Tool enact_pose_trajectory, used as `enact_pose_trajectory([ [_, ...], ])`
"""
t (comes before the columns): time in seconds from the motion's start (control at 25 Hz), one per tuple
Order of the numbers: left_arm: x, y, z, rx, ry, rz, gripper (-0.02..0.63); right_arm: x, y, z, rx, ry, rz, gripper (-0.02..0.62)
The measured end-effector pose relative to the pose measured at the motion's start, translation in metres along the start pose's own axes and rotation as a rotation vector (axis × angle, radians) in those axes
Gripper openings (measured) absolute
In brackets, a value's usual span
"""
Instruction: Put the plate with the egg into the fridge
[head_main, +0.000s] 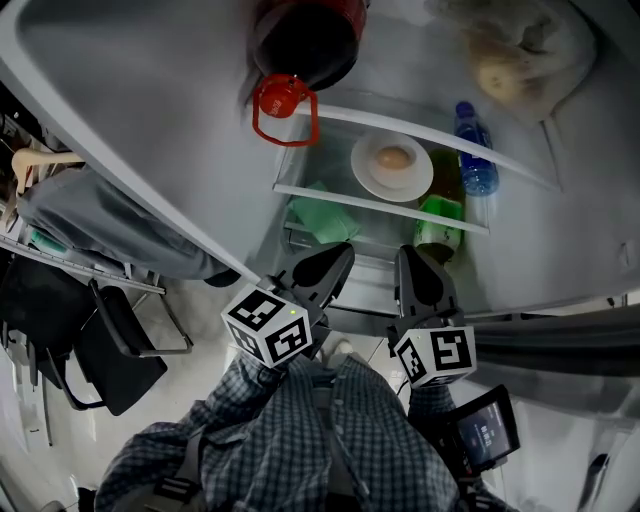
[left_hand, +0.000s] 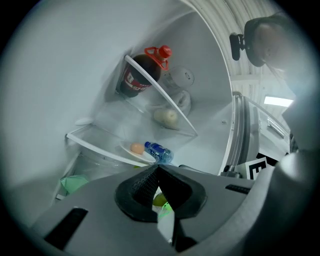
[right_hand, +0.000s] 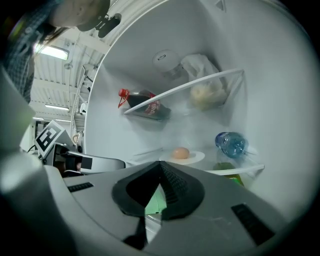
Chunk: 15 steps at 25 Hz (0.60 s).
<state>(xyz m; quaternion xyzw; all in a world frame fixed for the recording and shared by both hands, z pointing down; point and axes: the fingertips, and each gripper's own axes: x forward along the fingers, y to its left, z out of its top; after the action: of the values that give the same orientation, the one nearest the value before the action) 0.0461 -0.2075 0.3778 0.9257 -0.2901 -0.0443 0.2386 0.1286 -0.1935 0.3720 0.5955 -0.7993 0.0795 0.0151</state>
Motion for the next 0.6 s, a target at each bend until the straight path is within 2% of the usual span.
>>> enact_pose_trajectory([
  [0.6, 0.0041, -0.0047, 0.0044, 0.025, -0.016, -0.002, 0.008, 0.0015, 0.0037, 0.0071, -0.030, -0.032, 0.042, 0.005],
])
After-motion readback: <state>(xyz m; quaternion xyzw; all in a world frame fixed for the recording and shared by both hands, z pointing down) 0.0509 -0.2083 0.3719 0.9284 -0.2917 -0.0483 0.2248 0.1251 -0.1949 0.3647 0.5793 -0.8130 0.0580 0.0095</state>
